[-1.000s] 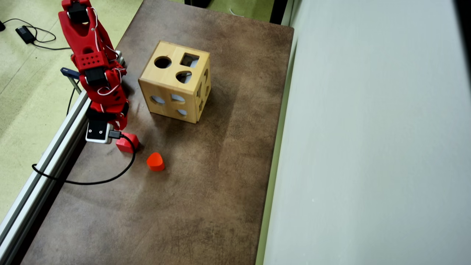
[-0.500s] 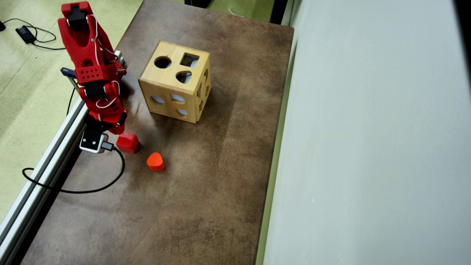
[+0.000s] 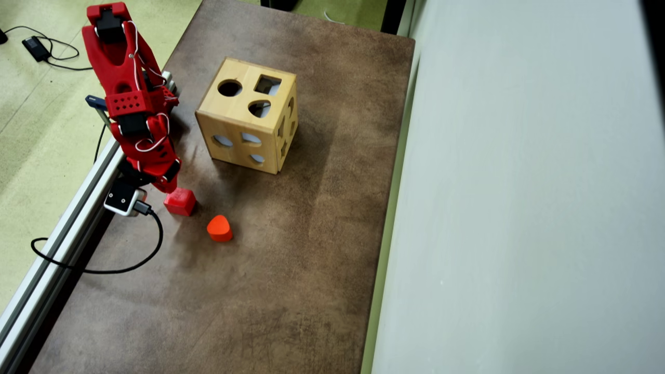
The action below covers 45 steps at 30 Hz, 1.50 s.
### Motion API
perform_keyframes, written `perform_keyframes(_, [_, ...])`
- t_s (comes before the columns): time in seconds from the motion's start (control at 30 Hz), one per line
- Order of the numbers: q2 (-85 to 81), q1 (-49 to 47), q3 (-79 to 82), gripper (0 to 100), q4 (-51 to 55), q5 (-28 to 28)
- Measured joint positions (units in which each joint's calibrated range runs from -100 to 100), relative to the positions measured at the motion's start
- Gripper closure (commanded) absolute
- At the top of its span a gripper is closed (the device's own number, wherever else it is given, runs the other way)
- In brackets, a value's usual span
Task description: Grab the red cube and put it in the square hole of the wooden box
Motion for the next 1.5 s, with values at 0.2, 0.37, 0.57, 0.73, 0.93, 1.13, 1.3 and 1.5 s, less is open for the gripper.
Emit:
perform_keyframes(0.2, [4.4, -0.1, -4.8, 96, 0.1, -0.1])
perform_keyframes(0.37, [5.3, -0.1, -6.7, 96, 3.6, -0.1])
perform_keyframes(0.57, [5.3, -0.4, -9.0, 96, 8.1, -0.1])
perform_keyframes(0.73, [5.3, -0.4, -11.0, 86, 8.3, -0.1])
perform_keyframes(0.93, [5.3, -0.2, -11.1, 63, 8.3, -0.1])
perform_keyframes(1.13, [5.3, -0.2, -11.1, 54, 8.4, -0.1])
perform_keyframes(1.3, [5.8, -0.2, -11.1, 54, 12.4, -0.1])
perform_keyframes(1.5, [11.2, -0.2, -11.4, 54, 14.4, -0.1])
